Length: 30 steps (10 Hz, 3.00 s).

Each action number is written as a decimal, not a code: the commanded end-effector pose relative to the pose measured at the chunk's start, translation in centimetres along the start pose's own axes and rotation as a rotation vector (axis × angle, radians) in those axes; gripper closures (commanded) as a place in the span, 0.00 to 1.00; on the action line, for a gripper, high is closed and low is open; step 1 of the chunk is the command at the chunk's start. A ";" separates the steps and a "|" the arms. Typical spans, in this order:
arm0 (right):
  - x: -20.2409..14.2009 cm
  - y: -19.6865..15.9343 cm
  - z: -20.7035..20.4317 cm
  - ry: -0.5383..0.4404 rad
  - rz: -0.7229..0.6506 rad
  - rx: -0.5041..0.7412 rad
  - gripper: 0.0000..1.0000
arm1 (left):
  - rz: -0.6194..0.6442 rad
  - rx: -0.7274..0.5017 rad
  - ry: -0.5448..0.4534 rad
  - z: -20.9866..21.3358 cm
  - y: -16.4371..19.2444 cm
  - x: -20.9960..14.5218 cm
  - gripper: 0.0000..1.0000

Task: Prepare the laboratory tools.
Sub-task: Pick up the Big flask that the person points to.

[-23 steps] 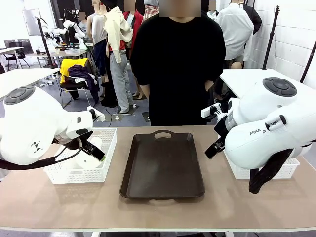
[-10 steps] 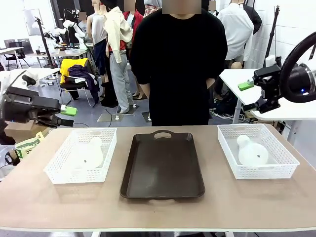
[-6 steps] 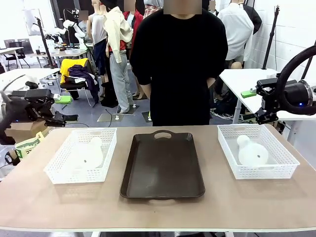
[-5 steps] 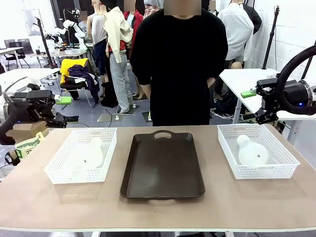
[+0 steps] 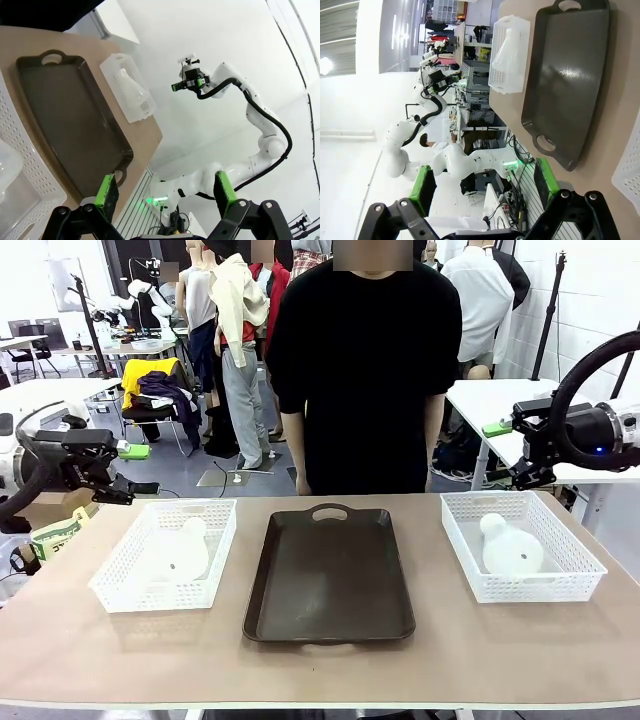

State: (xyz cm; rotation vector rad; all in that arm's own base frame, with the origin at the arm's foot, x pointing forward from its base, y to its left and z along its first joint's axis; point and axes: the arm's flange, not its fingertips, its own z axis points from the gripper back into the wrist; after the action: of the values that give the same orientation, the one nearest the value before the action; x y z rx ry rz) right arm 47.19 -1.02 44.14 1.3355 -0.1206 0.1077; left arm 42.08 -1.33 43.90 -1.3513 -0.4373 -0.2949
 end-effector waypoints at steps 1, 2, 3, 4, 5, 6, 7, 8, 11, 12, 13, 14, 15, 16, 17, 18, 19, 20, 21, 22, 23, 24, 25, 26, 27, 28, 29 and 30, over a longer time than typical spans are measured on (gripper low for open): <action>0.8 0.7 -0.2 0.000 -0.025 0.021 0.00 | 0.011 -0.026 0.000 0.3 -1.0 -0.4 0.00; 0.9 0.8 -0.5 -0.001 -0.027 0.022 0.00 | 0.018 -0.017 -0.014 0.4 -1.2 -0.6 0.00; 0.2 0.2 -0.2 0.004 -0.002 -0.001 0.00 | -0.029 0.120 -0.184 0.4 -2.2 -0.5 0.00; 0.2 0.2 -0.2 0.004 -0.002 -0.001 0.00 | -0.006 -0.007 0.005 0.2 -0.6 -0.1 0.00; 0.2 0.2 -0.2 0.004 -0.002 -0.001 0.00 | -0.006 -0.007 0.005 0.2 -0.6 -0.1 0.00; 0.2 0.2 -0.2 0.004 -0.002 -0.001 0.00 | -0.006 -0.007 0.005 0.2 -0.6 -0.1 0.00; 0.2 0.2 -0.2 0.004 -0.002 -0.001 0.00 | -0.006 -0.007 0.005 0.2 -0.6 -0.1 0.00; 0.2 0.2 -0.2 0.004 -0.002 -0.001 0.00 | -0.006 -0.007 0.005 0.2 -0.6 -0.1 0.00; 0.2 0.2 -0.2 0.004 -0.002 -0.001 0.00 | -0.006 -0.007 0.005 0.2 -0.6 -0.1 0.00; 0.2 0.2 -0.2 0.004 -0.002 -0.001 0.00 | -0.006 -0.007 0.005 0.2 -0.6 -0.1 0.00; 0.2 0.2 -0.2 0.004 -0.002 -0.001 0.00 | -0.006 -0.007 0.005 0.2 -0.6 -0.1 0.00; 0.2 0.2 -0.2 0.004 -0.002 -0.001 0.00 | -0.006 -0.007 0.005 0.2 -0.6 -0.1 0.00; 0.2 0.2 -0.2 0.004 -0.002 -0.001 0.00 | -0.006 -0.007 0.005 0.2 -0.6 -0.1 0.00; 0.2 0.2 -0.2 0.004 -0.002 -0.001 0.00 | -0.006 -0.007 0.005 0.2 -0.6 -0.1 0.00; 0.2 0.2 -0.2 0.004 -0.002 -0.001 0.00 | -0.006 -0.007 0.005 0.2 -0.6 -0.1 0.00; 0.2 0.2 -0.2 0.004 -0.002 -0.001 0.00 | -0.006 -0.007 0.005 0.2 -0.6 -0.1 0.00; 0.2 0.2 -0.2 0.004 -0.002 -0.001 0.00 | -0.006 -0.007 0.005 0.2 -0.6 -0.1 0.00; 0.2 0.2 -0.2 0.004 -0.002 -0.001 0.00 | -0.006 -0.007 0.005 0.2 -0.6 -0.1 0.00; 0.2 0.2 -0.2 0.004 -0.002 -0.001 0.00 | -0.006 -0.007 0.005 0.2 -0.6 -0.1 0.00; 0.2 0.2 -0.1 0.002 -0.006 -0.004 0.00 | -0.006 -0.007 0.005 0.2 -0.6 -0.1 0.00; 0.3 1.6 0.4 -0.017 0.055 -0.088 0.00 | -0.006 -0.007 0.005 0.2 -0.6 -0.1 0.00; 0.7 3.2 1.1 -0.045 0.108 -0.185 0.00 | -0.006 -0.007 0.005 0.2 -0.6 -0.1 0.00; 1.5 4.9 1.4 -0.062 0.121 -0.269 0.00 | -0.006 -0.007 0.005 0.2 -0.6 -0.1 0.00; 2.2 6.8 1.3 -0.078 0.144 -0.392 0.00 | -0.006 -0.007 0.005 0.2 -0.6 -0.1 0.00; 2.7 8.1 1.0 -0.078 0.158 -0.514 0.00 | -0.006 -0.007 0.005 0.2 -0.6 -0.1 0.00; 3.0 9.1 0.5 -0.115 0.174 -0.695 0.00 | -0.006 -0.007 0.005 0.2 -0.6 -0.1 0.00; 3.4 9.6 -0.2 -0.148 0.188 -0.864 0.00 | -0.006 -0.007 0.005 0.2 -0.6 -0.1 0.00; 4.4 9.4 -1.1 -0.181 0.185 -1.054 0.00 | -0.006 -0.007 0.005 0.2 -0.6 -0.1 0.00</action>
State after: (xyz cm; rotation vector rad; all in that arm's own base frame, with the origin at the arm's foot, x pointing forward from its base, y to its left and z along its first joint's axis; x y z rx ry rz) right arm 49.95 0.78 55.46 0.4833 -0.4523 0.1645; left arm 41.68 -1.60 44.23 -1.3542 -0.4474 -0.2889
